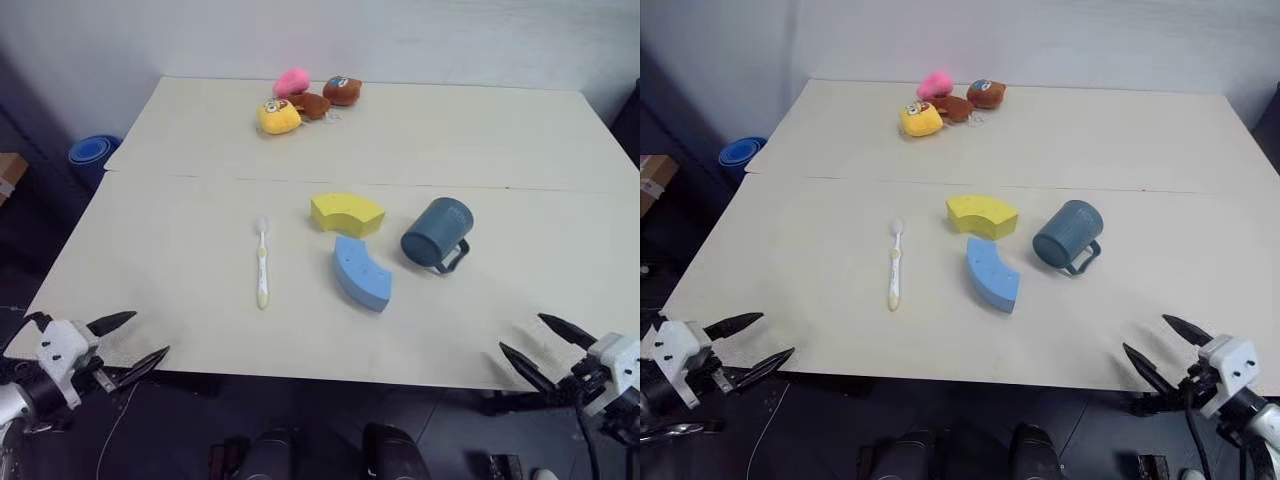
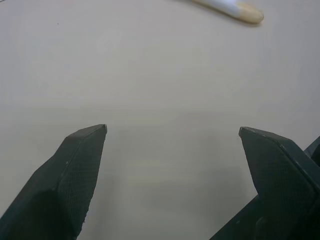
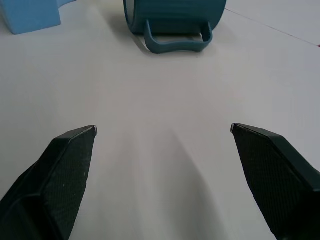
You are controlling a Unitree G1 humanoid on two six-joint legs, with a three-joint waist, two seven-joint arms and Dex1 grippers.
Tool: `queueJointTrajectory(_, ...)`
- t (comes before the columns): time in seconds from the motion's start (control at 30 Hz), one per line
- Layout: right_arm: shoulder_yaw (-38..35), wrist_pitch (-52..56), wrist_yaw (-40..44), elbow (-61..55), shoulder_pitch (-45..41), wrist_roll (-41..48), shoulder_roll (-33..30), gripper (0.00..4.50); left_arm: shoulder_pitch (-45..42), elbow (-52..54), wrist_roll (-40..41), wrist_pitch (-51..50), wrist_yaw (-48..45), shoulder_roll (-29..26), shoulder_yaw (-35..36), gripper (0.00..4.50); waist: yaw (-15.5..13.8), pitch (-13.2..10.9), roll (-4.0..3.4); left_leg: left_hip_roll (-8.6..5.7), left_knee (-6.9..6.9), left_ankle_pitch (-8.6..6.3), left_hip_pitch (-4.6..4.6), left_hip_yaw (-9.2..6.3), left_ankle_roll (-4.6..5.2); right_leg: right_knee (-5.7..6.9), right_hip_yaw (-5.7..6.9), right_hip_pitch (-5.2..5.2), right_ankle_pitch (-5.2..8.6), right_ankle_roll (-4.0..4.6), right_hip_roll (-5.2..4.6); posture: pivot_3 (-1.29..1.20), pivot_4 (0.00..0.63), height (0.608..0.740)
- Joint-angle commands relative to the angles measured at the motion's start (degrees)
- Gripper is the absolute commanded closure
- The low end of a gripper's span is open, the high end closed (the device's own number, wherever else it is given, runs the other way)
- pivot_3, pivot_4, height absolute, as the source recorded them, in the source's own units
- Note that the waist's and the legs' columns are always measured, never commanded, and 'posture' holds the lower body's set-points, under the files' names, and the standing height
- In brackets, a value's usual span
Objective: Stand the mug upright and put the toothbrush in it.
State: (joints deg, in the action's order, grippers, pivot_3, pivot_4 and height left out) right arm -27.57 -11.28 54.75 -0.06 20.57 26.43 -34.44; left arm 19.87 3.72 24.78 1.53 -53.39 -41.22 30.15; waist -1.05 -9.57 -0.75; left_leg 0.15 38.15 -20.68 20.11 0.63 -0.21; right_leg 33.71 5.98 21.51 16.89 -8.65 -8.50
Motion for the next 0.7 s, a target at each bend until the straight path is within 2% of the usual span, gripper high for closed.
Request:
queueJointTrajectory(0.03,0.8,4.5,-0.1,-7.2,-0.3,4.4,-0.5,0.03,-0.2,6.3,7.6,-9.2,-1.0,-1.3,-0.5,0.00,-0.2,0.0,0.00,0.00,0.00,0.00,0.00,0.00,0.00,0.00,0.00,0.00,0.00,0.00,0.00,0.00,0.150,0.740)
queueJointTrajectory(0.13,5.3,18.9,-2.2,-20.1,-2.6,12.1,-4.9,0.03,-3.1,12.7,15.2,-16.7,-5.3,-3.6,-3.5,0.00,-0.2,0.0,-0.04,0.01,0.15,-0.03,0.05,-0.04,0.03,0.07,-0.01,-0.01,0.00,0.00,-0.03,0.00,0.150,0.740)
queueJointTrajectory(0.23,10.0,32.6,-9.4,-28.6,-8.3,17.9,-7.9,0.03,-5.6,16.3,15.1,-19.8,-6.2,-4.9,-7.7,0.00,-0.2,0.0,-0.07,0.08,0.38,-0.03,0.04,-0.29,0.01,0.15,-0.08,-0.01,0.00,0.00,-0.02,0.00,0.150,0.740)
queueJointTrajectory(0.3,16.1,42.5,-16.6,-32.9,-16.0,19.5,-8.3,0.03,-7.0,18.4,14.9,-20.9,-6.1,-4.6,-10.2,0.00,0.1,0.0,-0.08,0.11,0.37,-0.07,0.02,-0.41,-0.05,0.15,-0.08,-0.01,0.00,0.02,0.04,0.00,0.150,0.740)
queueJointTrajectory(0.37,25.0,51.6,-24.4,-33.2,-26.8,14.3,-6.3,0.03,-7.6,18.8,14.5,-21.0,-6.5,-4.2,-11.7,0.00,0.7,0.0,-0.08,0.11,0.29,-0.11,0.02,-0.40,-0.07,0.14,-0.07,0.04,0.03,0.05,0.05,0.00,0.150,0.740)
queueJointTrajectory(0.47,31.1,58.9,-31.7,-31.1,-36.1,10.8,-2.3,0.03,-7.5,18.2,13.2,-20.3,-7.1,-4.0,-12.7,0.00,1.1,0.0,-0.08,0.09,0.31,-0.11,0.14,-0.22,-0.08,0.19,-0.01,0.16,0.05,0.11,0.07,0.00,0.150,0.740)
queueJointTrajectory(0.6,39.5,66.2,-36.9,-26.0,-46.7,4.7,2.7,0.03,-6.5,17.8,11.8,-18.8,-7.2,-3.3,-12.9,0.00,0.8,0.0,-0.07,0.03,0.36,-0.12,0.24,-0.23,-0.07,0.23,0.09,0.20,0.06,0.11,0.06,0.00,0.150,0.740)
queueJointTrajectory(0.7,44.3,69.1,-36.8,-21.4,-50.4,1.8,4.3,0.03,-6.3,17.5,11.1,-17.8,-6.8,-2.5,-12.8,0.00,1.2,0.0,-0.05,-0.02,0.41,-0.13,0.28,-0.21,-0.04,0.21,0.09,0.20,0.06,0.11,0.04,0.00,0.150,0.740)
